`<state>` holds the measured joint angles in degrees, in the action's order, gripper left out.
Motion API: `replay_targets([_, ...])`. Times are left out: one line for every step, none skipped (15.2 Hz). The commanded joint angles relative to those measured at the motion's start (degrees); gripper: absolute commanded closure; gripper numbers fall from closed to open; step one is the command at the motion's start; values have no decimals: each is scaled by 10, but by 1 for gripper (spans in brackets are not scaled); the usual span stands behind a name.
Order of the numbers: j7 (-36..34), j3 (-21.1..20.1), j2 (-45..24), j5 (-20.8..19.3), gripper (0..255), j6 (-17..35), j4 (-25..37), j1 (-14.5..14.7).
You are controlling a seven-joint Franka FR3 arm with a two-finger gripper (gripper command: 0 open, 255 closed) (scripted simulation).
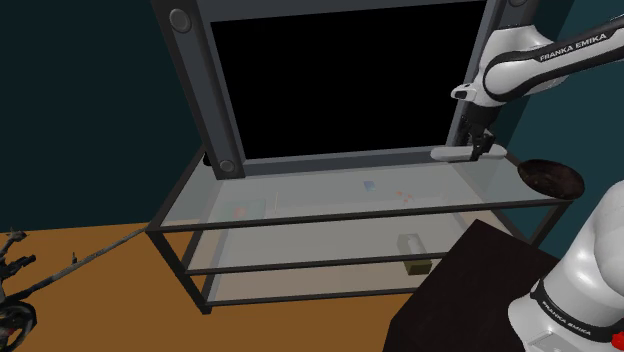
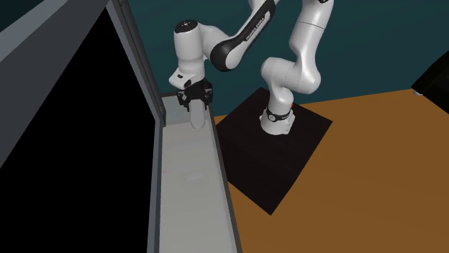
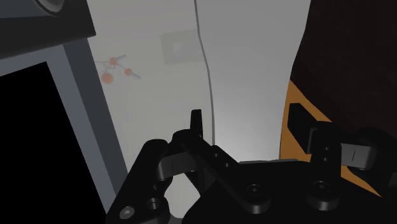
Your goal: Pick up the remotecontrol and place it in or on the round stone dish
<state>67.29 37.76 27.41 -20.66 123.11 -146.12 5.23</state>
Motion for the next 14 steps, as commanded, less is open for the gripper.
replay_targets([-1, -7, 11, 0, 255, -19, 9, -2])
replay_targets([-1, -9, 15, 1, 255, -28, 14, -2])
replay_targets([-1, -11, 16, 1, 255, -31, 15, -2])
replay_targets([11, -2, 22, -6, 255, -34, 14, -11])
replay_targets([24, 7, 27, -13, 255, -37, 14, -19])
replay_targets([37, 16, 32, -19, 255, -39, 15, -28])
replay_targets([50, 26, 36, -26, 255, -42, 16, -35])
replay_targets([64, 35, 39, -32, 255, -44, 17, -43])
replay_targets([78, 45, 42, -38, 255, -46, 20, -50])
replay_targets([92, 56, 44, -43, 255, -48, 23, -56])
replay_targets([106, 66, 45, -49, 255, -50, 27, -62])
replay_targets([120, 77, 46, -53, 255, -51, 31, -68])
replay_targets([135, 89, 46, -58, 255, -53, 37, -73])
replay_targets([149, 100, 45, -62, 255, -54, 42, -77])
